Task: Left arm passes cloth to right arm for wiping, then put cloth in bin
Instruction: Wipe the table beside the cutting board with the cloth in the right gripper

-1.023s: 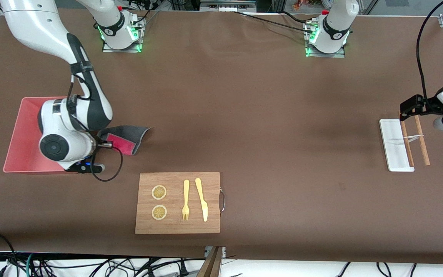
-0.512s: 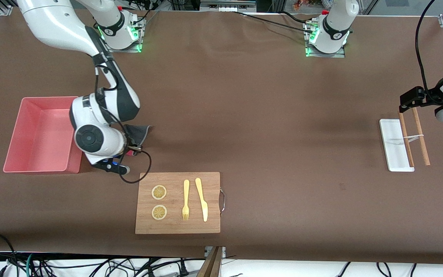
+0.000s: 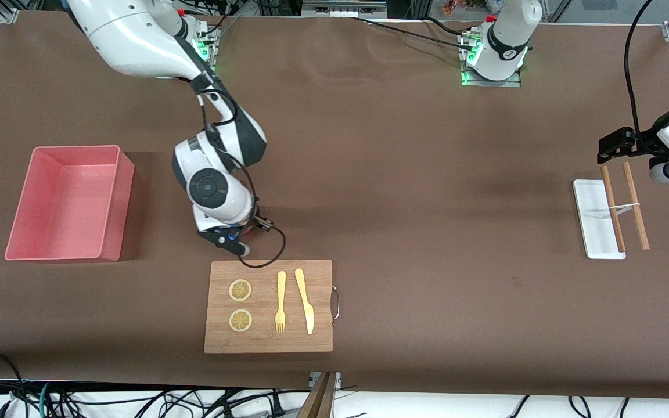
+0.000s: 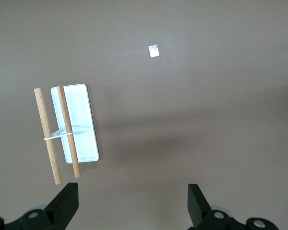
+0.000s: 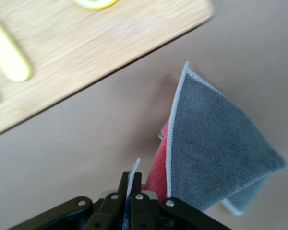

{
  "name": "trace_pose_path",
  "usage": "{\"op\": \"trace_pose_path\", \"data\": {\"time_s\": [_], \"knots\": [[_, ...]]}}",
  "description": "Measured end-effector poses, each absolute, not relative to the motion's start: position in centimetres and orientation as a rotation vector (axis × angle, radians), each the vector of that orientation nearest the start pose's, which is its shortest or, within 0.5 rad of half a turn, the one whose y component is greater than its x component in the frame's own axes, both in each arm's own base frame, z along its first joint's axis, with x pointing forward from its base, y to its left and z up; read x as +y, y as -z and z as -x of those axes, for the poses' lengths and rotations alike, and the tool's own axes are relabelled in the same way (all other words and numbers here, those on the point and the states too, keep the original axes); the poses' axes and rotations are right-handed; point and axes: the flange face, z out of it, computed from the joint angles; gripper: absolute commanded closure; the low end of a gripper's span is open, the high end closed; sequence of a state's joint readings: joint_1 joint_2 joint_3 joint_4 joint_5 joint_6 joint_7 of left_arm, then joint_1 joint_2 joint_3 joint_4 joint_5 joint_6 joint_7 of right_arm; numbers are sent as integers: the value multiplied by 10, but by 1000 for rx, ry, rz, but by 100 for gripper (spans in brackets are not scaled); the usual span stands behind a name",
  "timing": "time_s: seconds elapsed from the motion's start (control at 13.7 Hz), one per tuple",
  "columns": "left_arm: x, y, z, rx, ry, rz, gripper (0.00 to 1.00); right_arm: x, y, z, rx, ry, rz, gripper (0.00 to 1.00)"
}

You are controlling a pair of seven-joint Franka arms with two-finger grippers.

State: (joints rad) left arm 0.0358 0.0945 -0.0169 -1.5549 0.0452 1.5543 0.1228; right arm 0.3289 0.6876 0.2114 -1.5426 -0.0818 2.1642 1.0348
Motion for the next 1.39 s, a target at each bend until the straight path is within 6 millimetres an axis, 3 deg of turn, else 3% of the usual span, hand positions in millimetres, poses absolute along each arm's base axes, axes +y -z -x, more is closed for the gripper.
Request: {"op": "trace_pose_path", "data": {"time_s": [0.37,0.66,0.95,1.39], "knots": [[14,-579,-579,169,-146,3096,0,404,-248,-605,925,-93,2884,100],[13,-579,-579,171,-144,3096,0,417,-252,-602,975,-119,2859,100],[12,-579,-579,174,-143,3096,0,376,-256,-614,837,-235,2991,100],[12,-579,-580,175,-143,3096,0,269,-277,-640,489,-460,3132,100]]}}
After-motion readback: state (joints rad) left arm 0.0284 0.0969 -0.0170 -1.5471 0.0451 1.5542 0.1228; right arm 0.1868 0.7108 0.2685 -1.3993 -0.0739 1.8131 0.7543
